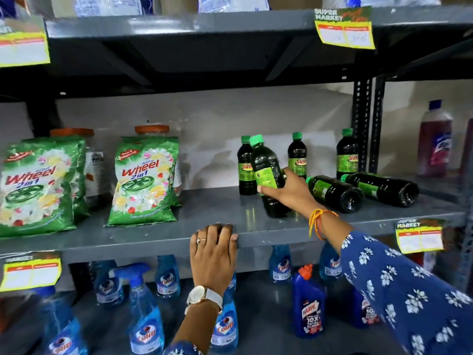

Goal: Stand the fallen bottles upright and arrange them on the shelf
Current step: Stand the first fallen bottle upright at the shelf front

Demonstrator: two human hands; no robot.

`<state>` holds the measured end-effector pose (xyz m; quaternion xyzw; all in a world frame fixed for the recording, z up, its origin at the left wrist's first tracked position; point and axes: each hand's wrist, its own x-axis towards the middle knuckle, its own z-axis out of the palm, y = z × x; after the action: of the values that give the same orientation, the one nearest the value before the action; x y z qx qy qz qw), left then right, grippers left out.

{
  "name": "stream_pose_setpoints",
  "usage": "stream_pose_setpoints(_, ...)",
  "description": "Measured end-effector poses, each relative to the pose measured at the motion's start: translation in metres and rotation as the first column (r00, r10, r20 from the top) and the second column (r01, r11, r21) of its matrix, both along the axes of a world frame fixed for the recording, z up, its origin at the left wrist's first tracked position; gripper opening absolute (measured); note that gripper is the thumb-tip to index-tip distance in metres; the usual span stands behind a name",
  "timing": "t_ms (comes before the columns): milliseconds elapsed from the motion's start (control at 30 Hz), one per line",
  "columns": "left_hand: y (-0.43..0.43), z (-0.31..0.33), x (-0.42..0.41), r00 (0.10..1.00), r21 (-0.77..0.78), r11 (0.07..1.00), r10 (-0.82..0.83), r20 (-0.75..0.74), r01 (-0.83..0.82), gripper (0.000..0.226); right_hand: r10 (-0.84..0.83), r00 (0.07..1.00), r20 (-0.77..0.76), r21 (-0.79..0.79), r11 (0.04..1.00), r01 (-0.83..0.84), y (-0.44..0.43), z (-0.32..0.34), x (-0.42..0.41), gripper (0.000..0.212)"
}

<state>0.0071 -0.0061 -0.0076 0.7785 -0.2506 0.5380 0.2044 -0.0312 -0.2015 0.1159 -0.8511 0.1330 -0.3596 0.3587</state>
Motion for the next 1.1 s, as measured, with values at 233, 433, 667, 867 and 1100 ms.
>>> stream_pose_setpoints(233, -0.001, 0.002, 0.000, 1.000, 0.011, 1.000, -0.012, -0.021, 0.012, 0.038, 0.235, 0.968, 0.091, 0.165, 0.955, -0.248, -0.008, -0.020, 0.007, 0.063)
stream_pose_setpoints(433, -0.003, 0.000, 0.000, 0.999, 0.004, 1.000, 0.002, -0.034, -0.002, 0.048, 0.326, 0.945, 0.003, 0.172, 0.931, -0.322, -0.002, -0.022, 0.007, 0.086)
stream_pose_setpoints(667, -0.006, -0.001, 0.003, 1.000, -0.010, 1.000, 0.019, -0.017, -0.019, 0.048, 0.395, 0.918, 0.039, 0.319, 0.866, -0.386, -0.012, -0.024, 0.014, 0.049)
stream_pose_setpoints(867, -0.008, -0.001, 0.004, 0.999, -0.041, 0.999, 0.032, 0.010, -0.032, 0.046, 0.404, 0.913, 0.059, 0.323, 0.857, -0.401, -0.013, -0.024, 0.016, 0.063)
stream_pose_setpoints(1100, -0.014, -0.005, 0.010, 0.996, -0.102, 0.994, 0.054, 0.078, -0.046, 0.050, 0.567, 0.815, 0.115, 0.443, 0.705, -0.553, -0.020, -0.023, 0.015, 0.047)
